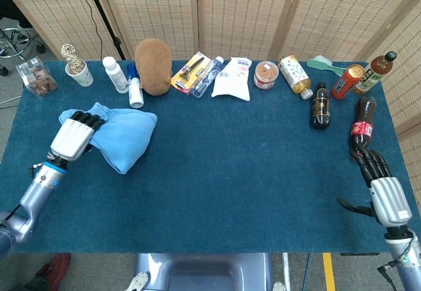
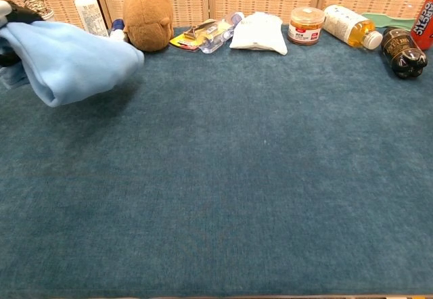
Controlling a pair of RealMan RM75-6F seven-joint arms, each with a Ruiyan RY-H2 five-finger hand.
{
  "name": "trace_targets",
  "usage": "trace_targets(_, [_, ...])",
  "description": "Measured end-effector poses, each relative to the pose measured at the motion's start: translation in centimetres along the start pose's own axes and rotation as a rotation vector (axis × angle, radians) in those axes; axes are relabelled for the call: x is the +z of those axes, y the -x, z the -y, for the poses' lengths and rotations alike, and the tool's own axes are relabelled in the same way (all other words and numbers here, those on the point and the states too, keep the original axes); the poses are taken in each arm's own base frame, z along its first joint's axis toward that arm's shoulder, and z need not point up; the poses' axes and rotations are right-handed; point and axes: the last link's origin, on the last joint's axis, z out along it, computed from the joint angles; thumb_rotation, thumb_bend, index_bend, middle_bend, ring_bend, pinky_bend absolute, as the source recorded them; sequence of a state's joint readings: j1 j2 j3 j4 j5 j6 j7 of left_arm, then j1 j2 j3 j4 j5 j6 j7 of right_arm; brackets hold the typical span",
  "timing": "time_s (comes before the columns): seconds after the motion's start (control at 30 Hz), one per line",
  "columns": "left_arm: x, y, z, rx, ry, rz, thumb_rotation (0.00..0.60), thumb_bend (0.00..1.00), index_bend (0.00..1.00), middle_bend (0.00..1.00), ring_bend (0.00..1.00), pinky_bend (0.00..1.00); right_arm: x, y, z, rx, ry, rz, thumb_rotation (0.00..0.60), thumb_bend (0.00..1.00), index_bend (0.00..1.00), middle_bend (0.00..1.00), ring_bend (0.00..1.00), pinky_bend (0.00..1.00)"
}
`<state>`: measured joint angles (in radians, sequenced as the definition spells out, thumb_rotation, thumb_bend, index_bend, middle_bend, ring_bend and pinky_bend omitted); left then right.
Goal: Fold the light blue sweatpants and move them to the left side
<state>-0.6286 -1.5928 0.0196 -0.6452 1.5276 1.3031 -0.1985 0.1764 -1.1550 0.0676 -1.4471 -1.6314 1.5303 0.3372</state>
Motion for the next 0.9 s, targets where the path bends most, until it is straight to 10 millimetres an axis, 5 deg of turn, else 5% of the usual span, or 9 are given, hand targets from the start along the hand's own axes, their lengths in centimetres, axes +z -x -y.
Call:
trace_targets(0.5, [-0.8,2.6,1.3,-0.026,-0.072,0.065,0.600,0.80,0.83,0.68,0.72,0.83,-0.1,0.5,0.5,-0.001,-0.012,0.016,0.600,0.00,0.00,0.00,0.00,0.03])
trace_targets(0.63, [-1.3,3.1,1.4,-0.017,-0.071,0.086,0.600,0.76,0.76,0.55,0.55,0.72,-0.1,0.5,0.4,-0.002,-0.007,0.017,0.600,0.00,0.00,0.00,0.00,0.03])
trace_targets(0.83, [-1.7,3.7,1.9,0.017,-0.078,0.122,0.600,0.65,0.29,0.06,0.10,0.29,-0.2,0.5,0.4,0.000,-0.006,0.017,0.600,0.00,0.00,0.00,0.00,0.03])
trace_targets(0.9, [-1.8,3.8,1.9,0.003,-0.075,0.139,0.600,0.58,0.10,0.00,0.01,0.15,-0.2,0.5,0.4,0.000,-0.006,0.019,0.600,0.00,0.00,0.00,0.00,0.03])
